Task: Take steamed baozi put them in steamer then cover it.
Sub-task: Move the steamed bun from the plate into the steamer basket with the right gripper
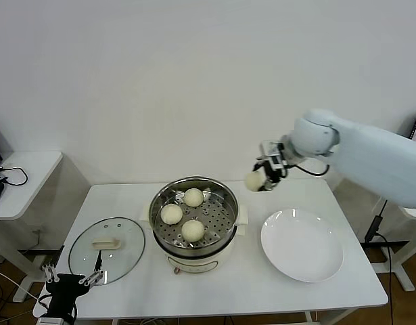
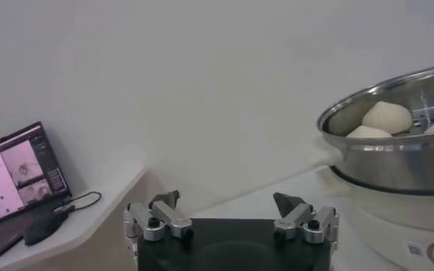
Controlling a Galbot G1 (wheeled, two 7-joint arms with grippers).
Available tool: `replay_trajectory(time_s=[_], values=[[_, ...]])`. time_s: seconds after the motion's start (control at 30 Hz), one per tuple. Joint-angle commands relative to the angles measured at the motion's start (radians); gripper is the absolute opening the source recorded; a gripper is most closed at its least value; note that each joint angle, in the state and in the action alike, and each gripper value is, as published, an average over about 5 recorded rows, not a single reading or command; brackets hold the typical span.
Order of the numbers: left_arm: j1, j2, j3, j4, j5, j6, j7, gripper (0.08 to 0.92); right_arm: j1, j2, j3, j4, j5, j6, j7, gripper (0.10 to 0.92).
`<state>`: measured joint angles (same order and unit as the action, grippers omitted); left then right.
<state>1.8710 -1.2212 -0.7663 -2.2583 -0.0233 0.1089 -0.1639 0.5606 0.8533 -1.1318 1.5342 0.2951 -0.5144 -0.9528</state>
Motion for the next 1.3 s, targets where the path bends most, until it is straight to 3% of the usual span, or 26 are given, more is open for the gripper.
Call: replay_trajectory(time_s=[0.03, 0.43, 1.07, 1.3], values=[[-0.001, -0.003, -0.007, 0.005, 0.001, -0.002, -0.001, 0.823, 0.032, 0.226, -0.077, -0.024, 0.208, -0.176, 0.139, 0.619], [-0.015, -0.015, -0.008, 0.014, 0.001, -0.004, -0.001, 0.823, -0.123, 0.311, -0.102, -0.109, 0.130, -0.214, 0.238, 0.619], [-0.018, -0.012, -0.011, 0.022, -0.002, -0.004, -0.001, 0.823, -0.188, 0.300, -0.082, -0.132, 0.067, -0.214, 0.242, 0.624], [-0.016, -0.012, -0.013, 0.020, -0.002, -0.004, -0.001, 0.823, -0.148, 0.259, -0.048, -0.079, 0.079, -0.214, 0.221, 0.778]])
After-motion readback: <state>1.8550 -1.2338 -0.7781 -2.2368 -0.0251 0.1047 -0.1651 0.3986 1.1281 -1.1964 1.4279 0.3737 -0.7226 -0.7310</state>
